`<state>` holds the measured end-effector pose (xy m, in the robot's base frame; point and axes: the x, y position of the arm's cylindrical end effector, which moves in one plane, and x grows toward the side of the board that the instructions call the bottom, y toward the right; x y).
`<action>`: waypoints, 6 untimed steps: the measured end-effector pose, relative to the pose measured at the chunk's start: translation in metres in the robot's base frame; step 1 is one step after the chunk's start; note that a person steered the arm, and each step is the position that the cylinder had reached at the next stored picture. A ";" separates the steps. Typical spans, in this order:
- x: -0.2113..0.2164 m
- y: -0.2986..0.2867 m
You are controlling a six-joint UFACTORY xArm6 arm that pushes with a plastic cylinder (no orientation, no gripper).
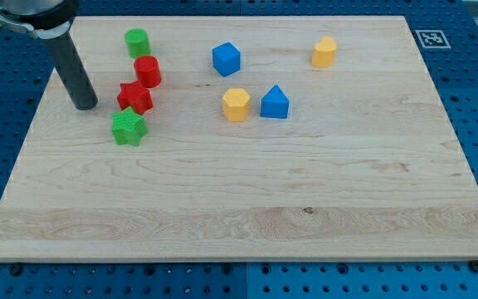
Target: Nudge the red circle left a bit
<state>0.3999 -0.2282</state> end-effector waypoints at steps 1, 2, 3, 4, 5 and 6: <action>0.000 -0.005; 0.000 -0.010; -0.014 -0.040; -0.057 -0.048; -0.118 -0.048; -0.185 -0.037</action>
<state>0.2145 -0.2647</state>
